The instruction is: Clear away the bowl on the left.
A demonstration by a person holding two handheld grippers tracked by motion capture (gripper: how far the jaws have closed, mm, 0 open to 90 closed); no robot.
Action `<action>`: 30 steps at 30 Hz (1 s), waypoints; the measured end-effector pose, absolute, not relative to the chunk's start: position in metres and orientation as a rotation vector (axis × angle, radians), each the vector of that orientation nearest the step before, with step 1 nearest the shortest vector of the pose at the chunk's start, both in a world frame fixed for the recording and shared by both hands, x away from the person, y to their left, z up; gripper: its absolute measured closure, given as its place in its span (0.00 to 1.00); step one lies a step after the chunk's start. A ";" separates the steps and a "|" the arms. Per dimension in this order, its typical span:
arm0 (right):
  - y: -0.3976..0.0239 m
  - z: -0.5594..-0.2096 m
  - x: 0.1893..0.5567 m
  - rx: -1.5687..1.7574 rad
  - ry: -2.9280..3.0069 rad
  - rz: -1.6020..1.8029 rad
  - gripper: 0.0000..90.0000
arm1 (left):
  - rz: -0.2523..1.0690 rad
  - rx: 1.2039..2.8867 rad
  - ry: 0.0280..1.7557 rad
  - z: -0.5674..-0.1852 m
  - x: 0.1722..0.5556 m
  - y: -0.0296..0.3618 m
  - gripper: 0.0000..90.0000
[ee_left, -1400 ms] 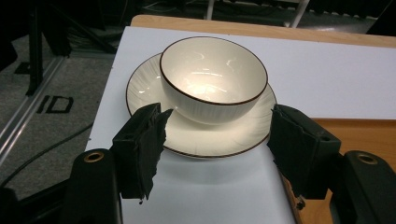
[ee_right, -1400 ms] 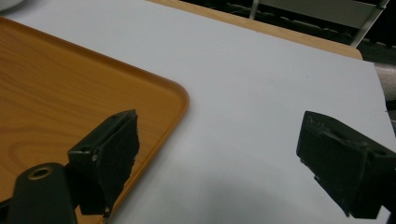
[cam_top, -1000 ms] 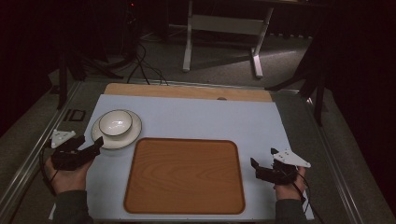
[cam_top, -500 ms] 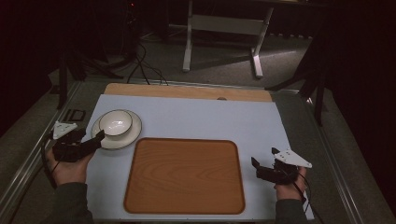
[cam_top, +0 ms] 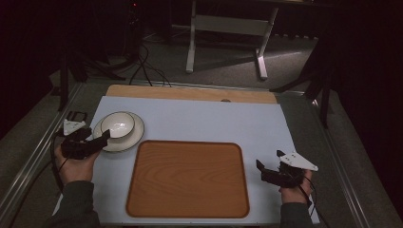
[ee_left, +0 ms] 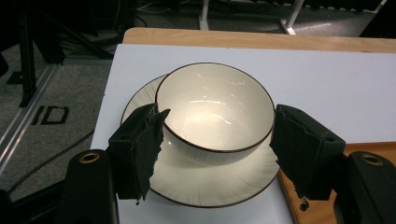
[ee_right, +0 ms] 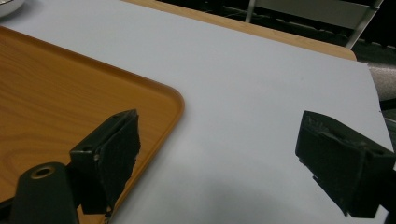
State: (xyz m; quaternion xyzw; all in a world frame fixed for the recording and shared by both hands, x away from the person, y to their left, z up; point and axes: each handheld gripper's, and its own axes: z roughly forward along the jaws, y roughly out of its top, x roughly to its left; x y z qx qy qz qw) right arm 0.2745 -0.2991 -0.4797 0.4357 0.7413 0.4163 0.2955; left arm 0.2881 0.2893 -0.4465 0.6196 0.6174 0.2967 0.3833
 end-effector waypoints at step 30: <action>-0.299 -0.479 0.275 1.161 1.965 1.109 0.15 | 0.664 1.540 1.707 -0.469 0.324 0.297 0.44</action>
